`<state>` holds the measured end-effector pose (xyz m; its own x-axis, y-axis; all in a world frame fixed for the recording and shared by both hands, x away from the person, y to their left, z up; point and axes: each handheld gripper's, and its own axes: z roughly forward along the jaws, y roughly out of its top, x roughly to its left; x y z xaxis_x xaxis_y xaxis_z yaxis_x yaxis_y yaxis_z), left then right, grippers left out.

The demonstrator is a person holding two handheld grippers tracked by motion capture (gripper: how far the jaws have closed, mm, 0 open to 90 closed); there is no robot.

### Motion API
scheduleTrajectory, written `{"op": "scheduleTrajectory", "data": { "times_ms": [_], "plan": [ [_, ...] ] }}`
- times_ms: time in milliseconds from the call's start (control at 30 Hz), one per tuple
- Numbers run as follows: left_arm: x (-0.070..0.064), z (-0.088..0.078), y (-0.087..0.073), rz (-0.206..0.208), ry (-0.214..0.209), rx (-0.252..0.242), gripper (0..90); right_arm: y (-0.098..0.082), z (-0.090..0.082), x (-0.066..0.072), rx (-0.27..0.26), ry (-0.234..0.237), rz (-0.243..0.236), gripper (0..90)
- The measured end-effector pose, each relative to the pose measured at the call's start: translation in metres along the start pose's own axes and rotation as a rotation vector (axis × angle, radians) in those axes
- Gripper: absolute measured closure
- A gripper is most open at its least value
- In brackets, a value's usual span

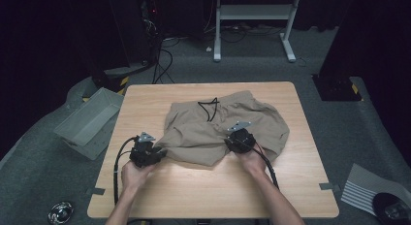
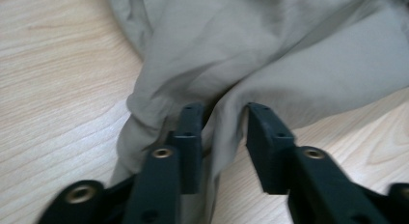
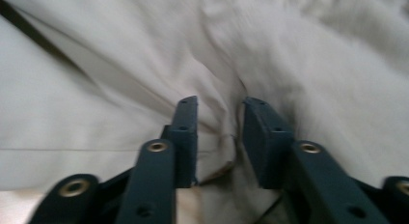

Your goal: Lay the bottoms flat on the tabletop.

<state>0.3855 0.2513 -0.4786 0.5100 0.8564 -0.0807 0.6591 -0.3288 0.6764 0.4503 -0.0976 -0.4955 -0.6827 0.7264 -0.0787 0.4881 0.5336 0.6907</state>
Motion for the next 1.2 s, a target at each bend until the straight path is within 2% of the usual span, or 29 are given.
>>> {"op": "scheduleTrajectory", "data": {
  "times_ms": [67,167,300,467,533,600,667,700,733,833,900,1000,1100,1167,1200],
  "plan": [
    [-0.003,0.001,0.002,0.025,-0.002,0.004,63.8,0.000,-0.013,0.012,-0.060,0.034,-0.038,61.3],
    [-0.006,0.008,0.004,0.039,-0.016,0.018,67.6,-0.002,-0.027,0.036,-0.096,0.097,-0.111,58.7],
    [-0.005,0.018,0.006,0.027,-0.029,0.019,78.4,-0.008,-0.026,0.063,-0.091,0.187,-0.161,54.1],
    [0.000,0.018,0.006,-0.006,-0.026,-0.008,86.0,-0.013,-0.009,0.077,-0.039,0.224,-0.203,51.0],
    [0.002,0.017,0.007,-0.018,-0.029,-0.016,86.5,-0.014,-0.005,0.081,-0.026,0.223,-0.229,54.3],
    [0.003,0.016,0.007,-0.023,-0.034,-0.021,86.6,-0.014,-0.002,0.084,-0.009,0.201,-0.260,70.4],
    [0.003,0.015,0.008,-0.025,-0.040,-0.029,86.6,-0.013,-0.001,0.083,0.002,0.190,-0.277,86.6],
    [0.002,0.015,0.008,-0.031,-0.040,-0.033,86.7,-0.012,-0.001,0.081,-0.002,0.180,-0.281,88.7],
    [0.003,0.014,0.010,-0.016,-0.036,-0.034,86.6,-0.010,-0.003,0.080,-0.008,0.174,-0.279,89.2],
    [0.002,0.010,0.015,-0.007,-0.029,-0.050,86.6,-0.002,-0.010,0.073,-0.039,0.164,-0.268,89.7],
    [0.003,0.008,0.019,0.000,-0.019,-0.061,86.6,0.004,-0.015,0.066,-0.058,0.169,-0.237,89.7],
    [0.004,0.013,0.028,0.015,0.016,-0.068,85.8,0.017,-0.017,0.053,-0.077,0.153,-0.184,89.6],
    [0.007,0.028,0.033,0.013,0.045,-0.050,85.0,0.027,-0.008,0.043,-0.065,0.119,-0.156,89.3],
    [0.011,0.040,0.034,-0.009,0.047,-0.031,83.7,0.031,0.005,0.038,-0.021,0.085,-0.146,89.1],
    [0.012,0.045,0.033,-0.019,0.043,-0.015,83.2,0.032,0.013,0.036,0.006,0.082,-0.135,89.1]
  ]
}}
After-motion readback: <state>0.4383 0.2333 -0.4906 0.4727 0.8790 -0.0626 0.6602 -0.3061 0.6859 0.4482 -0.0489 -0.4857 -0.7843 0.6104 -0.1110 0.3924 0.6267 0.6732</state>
